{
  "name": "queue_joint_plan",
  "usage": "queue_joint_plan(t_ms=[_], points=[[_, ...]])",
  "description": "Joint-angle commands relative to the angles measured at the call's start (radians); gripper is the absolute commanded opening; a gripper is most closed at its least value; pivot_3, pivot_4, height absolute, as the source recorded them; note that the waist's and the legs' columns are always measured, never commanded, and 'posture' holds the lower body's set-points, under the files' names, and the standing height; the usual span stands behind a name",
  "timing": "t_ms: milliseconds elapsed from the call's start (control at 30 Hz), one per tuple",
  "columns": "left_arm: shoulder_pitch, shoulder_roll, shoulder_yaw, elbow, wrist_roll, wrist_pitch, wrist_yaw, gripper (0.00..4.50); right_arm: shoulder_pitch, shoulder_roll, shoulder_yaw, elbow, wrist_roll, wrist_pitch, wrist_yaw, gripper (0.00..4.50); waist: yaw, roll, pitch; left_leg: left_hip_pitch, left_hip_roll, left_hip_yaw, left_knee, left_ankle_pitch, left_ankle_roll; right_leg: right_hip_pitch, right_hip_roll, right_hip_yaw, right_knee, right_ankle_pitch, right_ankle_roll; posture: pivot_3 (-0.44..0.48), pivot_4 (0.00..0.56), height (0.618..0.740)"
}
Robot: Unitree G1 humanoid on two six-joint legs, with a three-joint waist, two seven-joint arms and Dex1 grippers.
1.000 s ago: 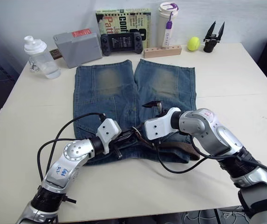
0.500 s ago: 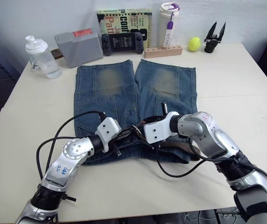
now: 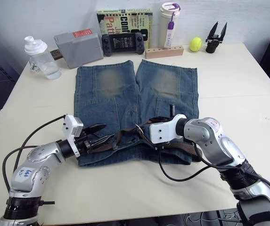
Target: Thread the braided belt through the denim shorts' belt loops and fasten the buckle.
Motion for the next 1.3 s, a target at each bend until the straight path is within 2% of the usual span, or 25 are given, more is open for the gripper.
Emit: queue_joint_plan(t_ms=[33,67,167,267,467,567,767,867,1100,1300], points=[[0.006,0.059,-0.042,0.064,0.090,-0.046,0.000,1.76,0.015,0.000,-0.063,-0.047,0.003,0.002,-0.028,0.00,-0.004,0.000,0.000,0.000,0.000,0.000,0.000,0.000,0.000,0.000,0.000,0.000,0.000,0.000,0.000,0.000,0.150,0.726],[0.009,0.074,-0.064,0.080,0.117,-0.055,-0.001,1.16,0.021,-0.003,-0.073,-0.050,0.007,0.003,-0.032,0.00,-0.005,0.000,0.000,0.000,0.000,0.000,-0.001,0.000,0.000,0.000,0.000,0.000,0.000,0.000,0.000,0.000,0.150,0.726],[0.017,0.108,-0.106,0.124,0.169,-0.074,-0.010,0.03,0.038,-0.017,-0.123,-0.051,0.039,-0.004,-0.038,0.00,-0.005,0.000,0.000,0.000,0.000,0.001,-0.001,0.000,0.000,0.000,0.000,0.000,-0.001,0.000,0.000,0.000,0.150,0.726],[0.026,0.139,-0.147,0.151,0.215,-0.106,-0.025,0.03,0.044,-0.045,-0.198,-0.031,0.092,-0.031,-0.040,0.00,-0.005,0.000,0.000,0.002,0.000,0.001,-0.001,0.000,0.000,0.000,0.000,0.001,0.000,0.000,0.000,0.000,0.150,0.726],[0.022,0.144,-0.164,0.178,0.217,-0.127,-0.031,0.03,-0.001,-0.132,-0.325,0.090,0.132,-0.110,-0.083,0.00,-0.004,0.001,-0.001,0.003,0.000,0.002,-0.001,0.000,0.000,0.001,0.000,0.002,0.000,0.000,0.000,0.000,0.150,0.726],[0.021,0.144,-0.163,0.185,0.216,-0.146,-0.035,0.03,-0.023,-0.124,-0.326,0.083,0.172,-0.140,-0.071,0.00,-0.004,0.001,-0.001,0.004,0.000,0.002,-0.001,0.000,0.000,0.001,0.000,0.002,0.001,0.000,0.000,0.000,0.150,0.726],[-0.020,0.129,-0.096,0.108,0.150,-0.170,-0.037,0.03,-0.019,-0.042,-0.192,-0.040,0.166,-0.143,-0.017,0.00,-0.005,0.001,-0.001,0.004,0.000,0.002,-0.001,0.000,0.000,0.001,-0.001,0.002,0.001,0.000,0.000,0.000,0.150,0.726],[-0.059,0.130,-0.055,0.003,0.068,-0.137,-0.060,0.91,-0.032,0.005,-0.134,-0.052,0.112,-0.124,-0.019,0.00,-0.006,0.000,0.000,0.003,0.000,0.002,-0.001,0.000,0.000,0.001,0.000,0.002,0.002,0.000,0.000,0.000,0.150,0.726],[-0.146,0.109,-0.037,-0.183,-0.135,0.003,-0.085,4.08,-0.090,0.063,-0.079,-0.024,0.037,-0.103,-0.033,0.00,-0.008,0.000,0.000,0.000,0.000,0.001,0.000,0.000,0.000,-0.001,-0.001,0.001,0.002,0.000,0.000,0.000,0.150,0.726],[-0.192,0.075,-0.094,-0.188,-0.120,0.028,-0.048,4.08,-0.114,0.090,-0.067,-0.006,0.006,-0.112,-0.037,0.00,-0.008,0.000,0.000,0.000,0.000,0.001,0.000,0.000,0.000,-0.001,0.000,0.001,0.002,0.000,0.000,0.000,0.150,0.726]])
